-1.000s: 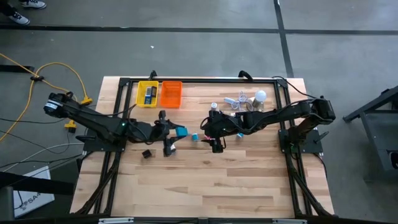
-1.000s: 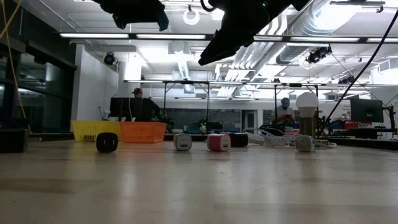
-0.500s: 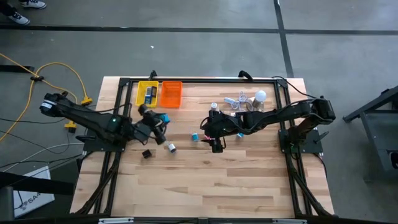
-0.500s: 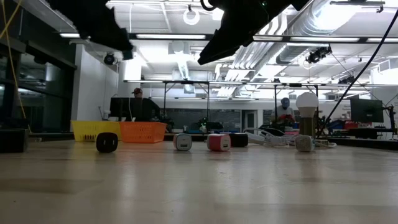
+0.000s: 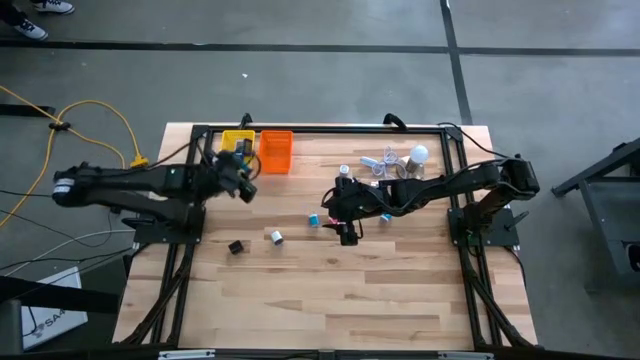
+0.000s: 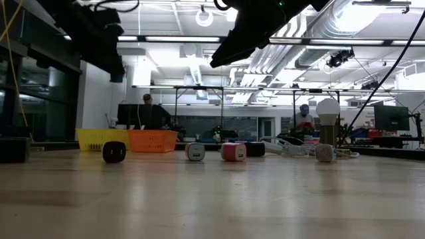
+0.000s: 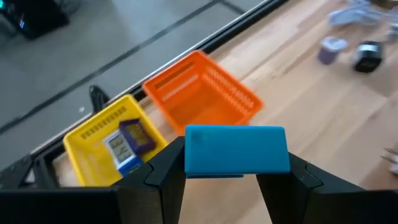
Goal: Pick & Place Office items
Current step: Put the light blue digital clock into the yellow basket
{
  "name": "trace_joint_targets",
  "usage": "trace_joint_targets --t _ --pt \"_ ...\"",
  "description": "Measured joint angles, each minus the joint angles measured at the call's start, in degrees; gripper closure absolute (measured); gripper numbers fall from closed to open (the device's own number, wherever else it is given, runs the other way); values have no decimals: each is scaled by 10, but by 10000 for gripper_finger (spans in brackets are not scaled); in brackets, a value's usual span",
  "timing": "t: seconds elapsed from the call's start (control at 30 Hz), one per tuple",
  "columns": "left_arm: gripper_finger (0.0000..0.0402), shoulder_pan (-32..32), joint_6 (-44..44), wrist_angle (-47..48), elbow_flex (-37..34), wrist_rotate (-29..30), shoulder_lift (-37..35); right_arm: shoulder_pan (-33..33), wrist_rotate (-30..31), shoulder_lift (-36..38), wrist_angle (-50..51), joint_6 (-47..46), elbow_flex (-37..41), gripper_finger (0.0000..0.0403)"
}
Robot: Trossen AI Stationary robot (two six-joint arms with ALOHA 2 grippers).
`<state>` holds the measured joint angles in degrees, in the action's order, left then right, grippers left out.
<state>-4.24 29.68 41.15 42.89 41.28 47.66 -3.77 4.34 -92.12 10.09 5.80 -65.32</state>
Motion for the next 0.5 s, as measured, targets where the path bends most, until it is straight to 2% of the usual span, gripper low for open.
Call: trace_joint_targets --t 0.27,0.5 --pt "238 -150 -13 -4 -2 -60 12 0 0 0 0 0 0 152" --pt "238 -256 -27 -138 -88 -95 19 0 0 0 0 0 0 152"
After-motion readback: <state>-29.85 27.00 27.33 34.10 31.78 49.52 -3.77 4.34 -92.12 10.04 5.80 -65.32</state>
